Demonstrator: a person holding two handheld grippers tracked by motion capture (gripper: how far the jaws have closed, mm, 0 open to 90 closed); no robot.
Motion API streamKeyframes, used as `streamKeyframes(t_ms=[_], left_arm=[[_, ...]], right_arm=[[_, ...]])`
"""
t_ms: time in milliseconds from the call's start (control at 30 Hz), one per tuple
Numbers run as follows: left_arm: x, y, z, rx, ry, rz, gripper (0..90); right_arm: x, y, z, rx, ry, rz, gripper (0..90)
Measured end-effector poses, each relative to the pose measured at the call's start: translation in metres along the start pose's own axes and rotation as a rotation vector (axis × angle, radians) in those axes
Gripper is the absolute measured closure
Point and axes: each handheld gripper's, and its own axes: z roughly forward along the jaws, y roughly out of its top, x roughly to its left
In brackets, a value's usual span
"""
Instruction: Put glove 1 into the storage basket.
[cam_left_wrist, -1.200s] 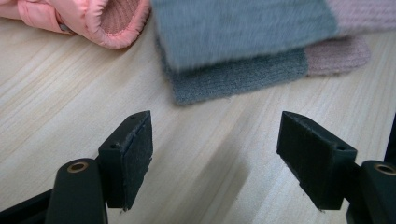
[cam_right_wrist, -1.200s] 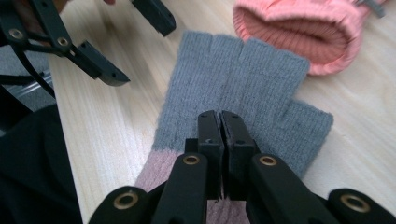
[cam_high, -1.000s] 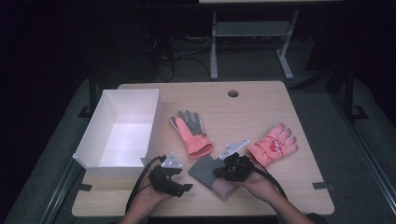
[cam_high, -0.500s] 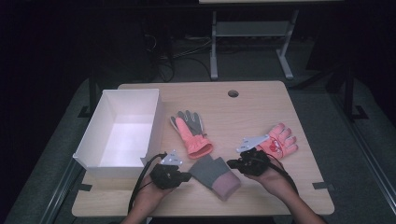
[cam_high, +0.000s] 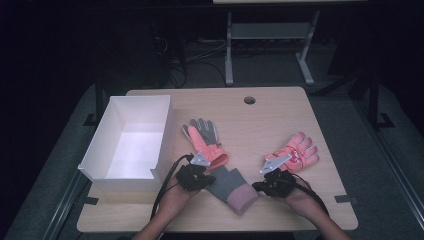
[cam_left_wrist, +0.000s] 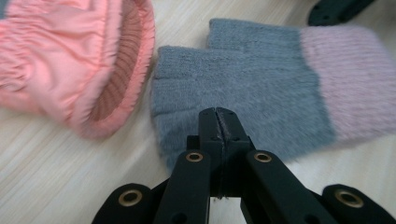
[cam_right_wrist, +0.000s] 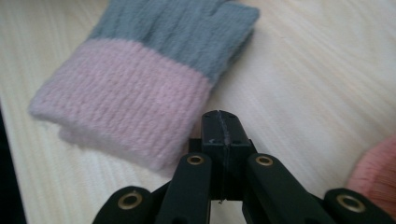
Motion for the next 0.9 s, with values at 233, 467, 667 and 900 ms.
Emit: streamKeyframes(t_ms=[233,467,667,900], left_arm=[[-0.001,0.007,0.012,0.029,-0.005,0.029,89.6],[-0.004,0.023,0.025,0.036,-0.010,0.070,89.7],[-0.004,0.036,0.039,0.012,-0.032,0.080,89.7],[-0.002,0.051,0.053,-0.010,-0.071,0.070,89.7]], right_arm=[[0.007,-0.003,0.001,0.018,0.026,-0.010,90.0],[0.014,-0.010,-0.001,0.034,0.052,-0.036,90.0],[0.020,-0.011,0.002,0.046,0.105,-0.046,90.0],[0.028,-0.008,0.007,0.044,0.150,-0.089,90.0]])
